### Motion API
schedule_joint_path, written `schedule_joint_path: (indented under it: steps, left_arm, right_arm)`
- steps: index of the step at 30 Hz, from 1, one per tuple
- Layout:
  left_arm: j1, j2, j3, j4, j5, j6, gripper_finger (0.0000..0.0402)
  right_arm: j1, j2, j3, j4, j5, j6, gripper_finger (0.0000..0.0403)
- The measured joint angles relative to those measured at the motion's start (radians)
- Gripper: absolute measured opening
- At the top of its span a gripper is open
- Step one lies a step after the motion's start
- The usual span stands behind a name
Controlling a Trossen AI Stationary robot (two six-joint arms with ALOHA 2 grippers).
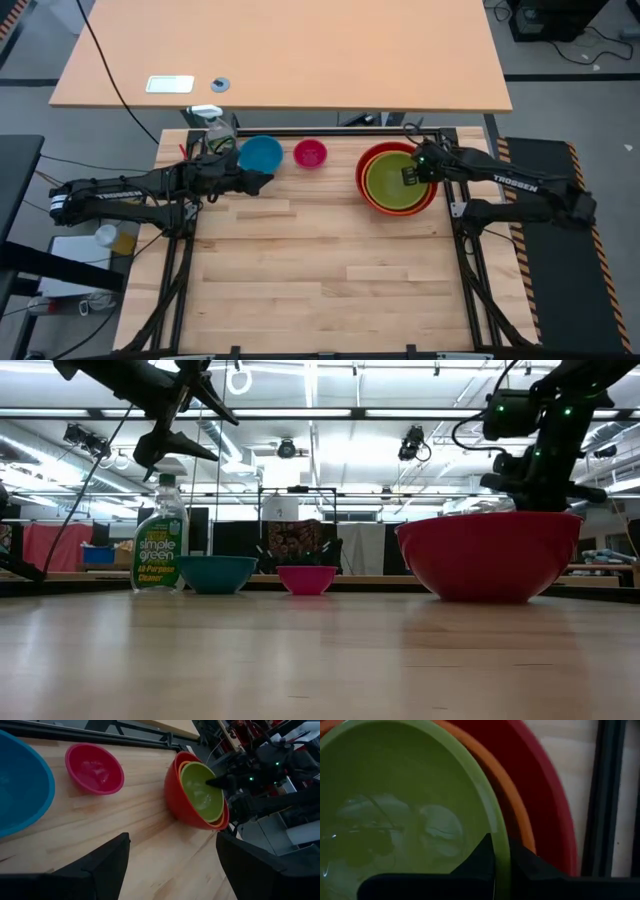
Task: Nest bowls inside each other
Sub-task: Stack the green bowl on top of the orange bowl
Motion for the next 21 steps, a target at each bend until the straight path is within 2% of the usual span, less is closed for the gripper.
schedule_joint_path:
  steps: [5, 9, 17, 21]
  left_arm:
    - [0.0, 0.0, 0.0, 0.0, 0.001, 0.0, 0.03]
    - [0.0, 0.0, 0.0, 0.0, 0.002, 0.0, 0.03]
    - [-0.003, 0.0, 0.0, 0.0, 0.002, 0.001, 0.03]
    - [-0.003, 0.0, 0.0, 0.0, 0.002, 0.001, 0.03]
  right_arm:
    - [0.001, 0.032, 0.0, 0.0, -0.012, -0.004, 0.0035]
    - [0.001, 0.039, 0.0, 0.0, -0.014, -0.005, 0.0061]
    - [-0.014, 0.036, 0.01, -0.005, -0.086, -0.016, 0.0178]
    - [-0.018, 0.036, 0.049, -0.04, -0.087, -0.018, 0.0234]
